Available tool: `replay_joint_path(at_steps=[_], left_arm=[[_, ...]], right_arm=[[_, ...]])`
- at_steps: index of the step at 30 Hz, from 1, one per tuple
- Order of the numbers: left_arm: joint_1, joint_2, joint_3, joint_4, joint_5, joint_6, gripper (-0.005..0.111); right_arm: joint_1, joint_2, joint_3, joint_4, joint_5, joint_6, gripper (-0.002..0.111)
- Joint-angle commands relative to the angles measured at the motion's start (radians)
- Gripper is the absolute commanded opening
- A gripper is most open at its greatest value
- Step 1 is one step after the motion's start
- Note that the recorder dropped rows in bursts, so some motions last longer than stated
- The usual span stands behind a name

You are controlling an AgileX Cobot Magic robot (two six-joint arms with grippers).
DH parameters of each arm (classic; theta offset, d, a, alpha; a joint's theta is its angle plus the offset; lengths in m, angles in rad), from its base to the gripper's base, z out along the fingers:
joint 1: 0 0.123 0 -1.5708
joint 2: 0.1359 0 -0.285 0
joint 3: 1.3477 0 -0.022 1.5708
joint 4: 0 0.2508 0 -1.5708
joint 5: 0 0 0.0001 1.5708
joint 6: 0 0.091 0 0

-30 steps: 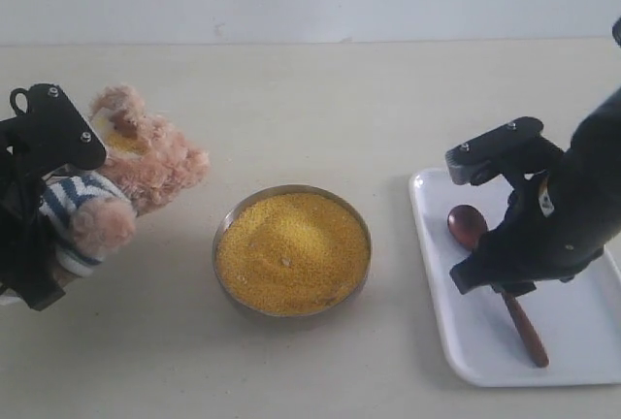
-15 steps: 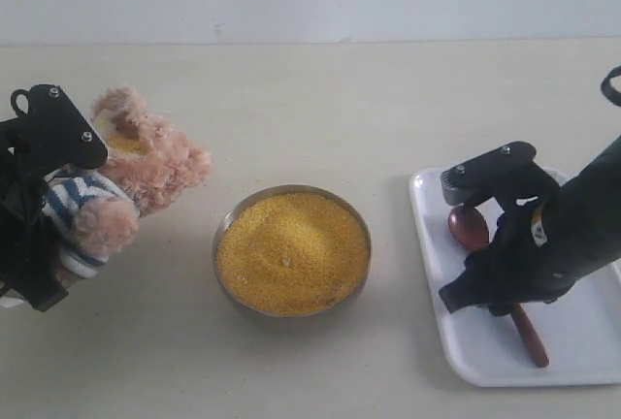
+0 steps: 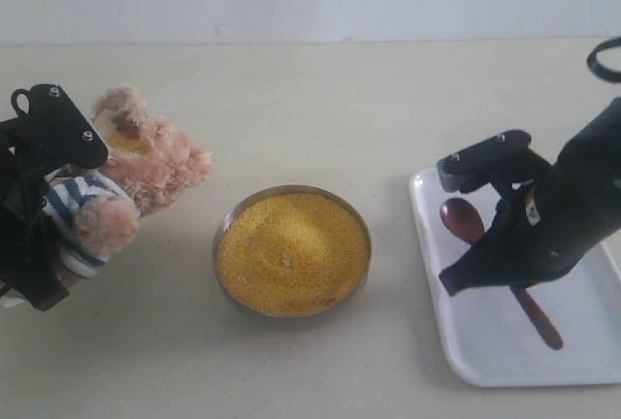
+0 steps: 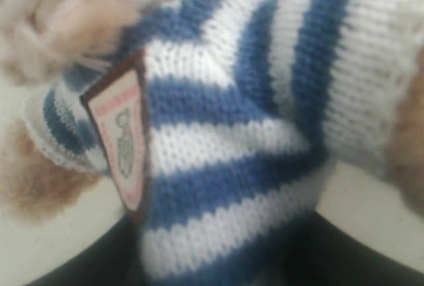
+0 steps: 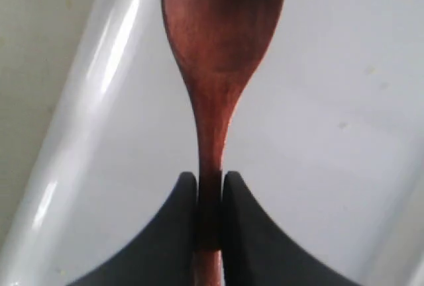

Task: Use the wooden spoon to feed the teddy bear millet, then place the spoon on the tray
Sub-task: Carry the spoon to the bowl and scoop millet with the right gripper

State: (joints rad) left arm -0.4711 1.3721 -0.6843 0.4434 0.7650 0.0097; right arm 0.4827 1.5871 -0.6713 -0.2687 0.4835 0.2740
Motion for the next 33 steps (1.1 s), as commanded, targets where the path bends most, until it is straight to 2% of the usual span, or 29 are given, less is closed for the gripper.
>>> replay_joint_path(at_steps=[1,6,10,11,15,19,24,33], left_arm=[[0.002,0.000,-0.007,-0.003,-0.017,-0.002,0.004],[0.002,0.000,-0.007,-0.003,-0.017,-0.002,0.004],[0.002,0.000,-0.007,-0.003,-0.017,-0.002,0.004],[0.002,0.000,-0.007,-0.003,-0.017,-0.002,0.004],[0.002,0.000,-0.007,-0.003,-0.017,-0.002,0.004],[0.002,0.000,-0.007,-0.003,-0.017,-0.002,0.004],[0.002,0.000,-0.007,-0.003,-0.017,-0.002,0.004],[0.002,0.000,-0.007,-0.003,-0.017,-0.002,0.004]], right_arm=[[0.080,-0.107,-0.106,-0.146,0.177,-0.012,0.000],[0.292,-0.144,-0.220,-0.363,0.411,-0.015,0.000],[0.469,-0.115,-0.238,-0.552,0.524,-0.079,0.000],[0.546,-0.078,-0.238,-0.634,0.588,-0.099,0.000],[0.698,0.092,-0.238,-0.833,0.738,-0.082,0.000],[0.739,0.209,-0.238,-0.937,0.738,-0.082,0.000],[0.755,0.241,-0.241,-0.949,0.738,-0.113,0.000],[0.774,0.241,-0.364,-0.786,0.659,-0.196,0.000]])
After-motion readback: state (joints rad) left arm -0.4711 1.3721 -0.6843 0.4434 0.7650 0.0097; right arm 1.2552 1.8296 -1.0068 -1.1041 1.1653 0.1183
